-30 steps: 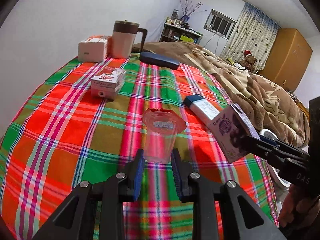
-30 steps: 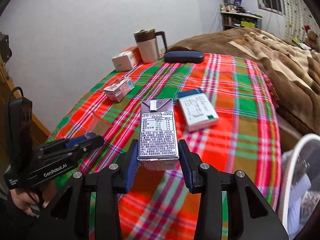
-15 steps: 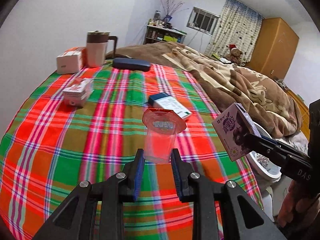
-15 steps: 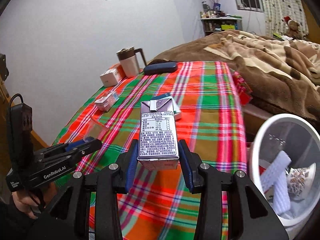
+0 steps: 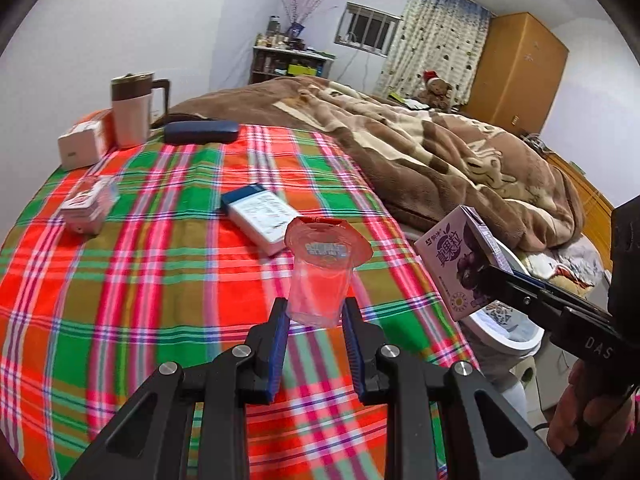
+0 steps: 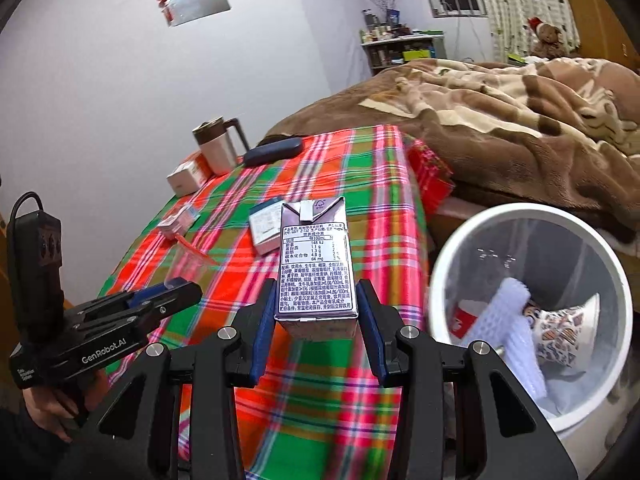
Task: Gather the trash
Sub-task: 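Carry the plastic cup and purple carton over the white bin with both grippers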
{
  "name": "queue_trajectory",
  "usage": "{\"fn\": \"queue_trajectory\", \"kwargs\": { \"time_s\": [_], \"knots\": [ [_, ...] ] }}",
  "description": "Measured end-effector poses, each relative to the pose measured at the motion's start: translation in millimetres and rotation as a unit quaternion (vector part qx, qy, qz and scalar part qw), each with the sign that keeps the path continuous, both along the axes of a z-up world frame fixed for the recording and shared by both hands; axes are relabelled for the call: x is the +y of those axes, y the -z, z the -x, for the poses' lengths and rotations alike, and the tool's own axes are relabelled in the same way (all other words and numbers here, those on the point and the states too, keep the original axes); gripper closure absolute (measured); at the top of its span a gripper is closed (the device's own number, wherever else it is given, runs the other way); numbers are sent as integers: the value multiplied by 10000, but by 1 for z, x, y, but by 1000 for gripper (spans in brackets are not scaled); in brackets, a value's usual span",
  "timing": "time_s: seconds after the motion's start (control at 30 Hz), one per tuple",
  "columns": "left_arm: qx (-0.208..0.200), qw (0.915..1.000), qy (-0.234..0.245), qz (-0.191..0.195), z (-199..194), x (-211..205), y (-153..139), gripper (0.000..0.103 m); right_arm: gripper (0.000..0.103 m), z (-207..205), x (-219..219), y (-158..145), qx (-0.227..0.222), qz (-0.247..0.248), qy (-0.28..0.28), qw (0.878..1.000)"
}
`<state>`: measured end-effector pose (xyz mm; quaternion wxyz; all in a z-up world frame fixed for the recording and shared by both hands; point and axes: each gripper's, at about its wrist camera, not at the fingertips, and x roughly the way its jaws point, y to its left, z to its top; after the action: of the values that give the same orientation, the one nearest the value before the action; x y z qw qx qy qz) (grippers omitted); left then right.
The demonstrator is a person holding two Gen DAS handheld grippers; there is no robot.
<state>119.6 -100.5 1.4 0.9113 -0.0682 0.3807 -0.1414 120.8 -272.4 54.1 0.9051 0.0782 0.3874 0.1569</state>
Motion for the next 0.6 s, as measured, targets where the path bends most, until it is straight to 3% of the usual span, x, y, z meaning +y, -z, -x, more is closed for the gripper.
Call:
{"fn": "queue_trajectory", "kwargs": {
  "time_s": [0.6],
  "knots": [
    [92,9952,973,8,-18,-87,3,76,62,10,-79,4,39,-32,1087,9941]
  ]
}}
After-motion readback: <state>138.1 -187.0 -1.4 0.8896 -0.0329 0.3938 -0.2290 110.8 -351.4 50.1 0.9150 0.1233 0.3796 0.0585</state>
